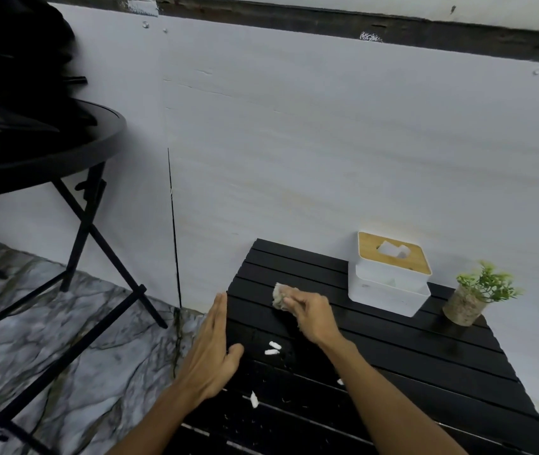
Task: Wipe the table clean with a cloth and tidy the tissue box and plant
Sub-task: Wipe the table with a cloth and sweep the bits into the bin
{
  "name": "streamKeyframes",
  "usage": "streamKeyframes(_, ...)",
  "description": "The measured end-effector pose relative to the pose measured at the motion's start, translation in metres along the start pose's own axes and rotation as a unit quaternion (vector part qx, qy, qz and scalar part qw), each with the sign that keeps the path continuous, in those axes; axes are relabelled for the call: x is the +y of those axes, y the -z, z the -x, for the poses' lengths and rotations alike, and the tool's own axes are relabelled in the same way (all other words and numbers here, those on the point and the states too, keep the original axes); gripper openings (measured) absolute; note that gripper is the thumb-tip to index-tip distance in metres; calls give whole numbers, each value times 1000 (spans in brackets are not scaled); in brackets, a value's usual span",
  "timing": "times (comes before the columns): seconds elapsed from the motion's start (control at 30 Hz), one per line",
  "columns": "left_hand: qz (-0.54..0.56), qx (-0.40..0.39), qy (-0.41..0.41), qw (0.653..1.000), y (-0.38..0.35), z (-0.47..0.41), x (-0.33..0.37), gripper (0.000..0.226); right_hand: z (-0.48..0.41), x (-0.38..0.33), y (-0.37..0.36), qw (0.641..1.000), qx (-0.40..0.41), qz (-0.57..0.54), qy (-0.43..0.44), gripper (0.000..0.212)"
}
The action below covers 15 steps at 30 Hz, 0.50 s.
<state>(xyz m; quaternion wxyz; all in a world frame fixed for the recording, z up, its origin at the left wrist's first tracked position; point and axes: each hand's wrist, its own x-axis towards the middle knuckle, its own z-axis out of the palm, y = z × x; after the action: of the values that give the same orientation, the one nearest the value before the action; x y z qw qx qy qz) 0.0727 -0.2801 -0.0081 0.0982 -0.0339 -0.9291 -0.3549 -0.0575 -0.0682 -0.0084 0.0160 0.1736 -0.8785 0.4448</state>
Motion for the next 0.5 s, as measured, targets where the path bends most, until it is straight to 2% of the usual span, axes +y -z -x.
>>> streamKeyframes(0.17, 12, -5, -3, 1000, -1, -1, -4, 85, 38, -27, -14, 991, -107, -15, 81, 26)
streamKeyframes(0.3, 22, -17, 6, 1000, 1, 0, -2, 85, 64, -42, 5, 977, -189, -94, 43, 26)
streamKeyframes(0.5, 31, -33, 0, 999, 4, -6, -2, 85, 47, -45, 33, 976, -110, -183, -54, 24)
